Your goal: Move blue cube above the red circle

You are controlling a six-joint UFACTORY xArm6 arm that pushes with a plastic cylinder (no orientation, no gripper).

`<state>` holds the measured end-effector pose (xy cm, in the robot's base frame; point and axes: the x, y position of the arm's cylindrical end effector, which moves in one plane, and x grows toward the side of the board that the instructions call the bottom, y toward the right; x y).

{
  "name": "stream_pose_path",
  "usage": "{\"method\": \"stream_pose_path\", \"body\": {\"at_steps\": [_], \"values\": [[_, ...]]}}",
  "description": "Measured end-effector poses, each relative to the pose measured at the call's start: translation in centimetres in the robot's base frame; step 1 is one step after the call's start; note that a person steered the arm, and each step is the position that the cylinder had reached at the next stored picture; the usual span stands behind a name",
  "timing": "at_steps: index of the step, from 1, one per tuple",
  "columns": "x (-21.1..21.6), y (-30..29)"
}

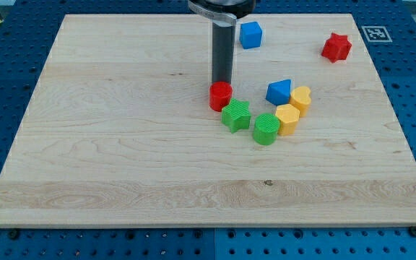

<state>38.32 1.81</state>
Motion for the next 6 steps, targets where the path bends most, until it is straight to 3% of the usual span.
{"method": "stream_pose_path", "body": {"at_steps": [3,4,6], "values": [[-12.7,-1.1],[-15.5,1.0],[-15.2,8.3]]}}
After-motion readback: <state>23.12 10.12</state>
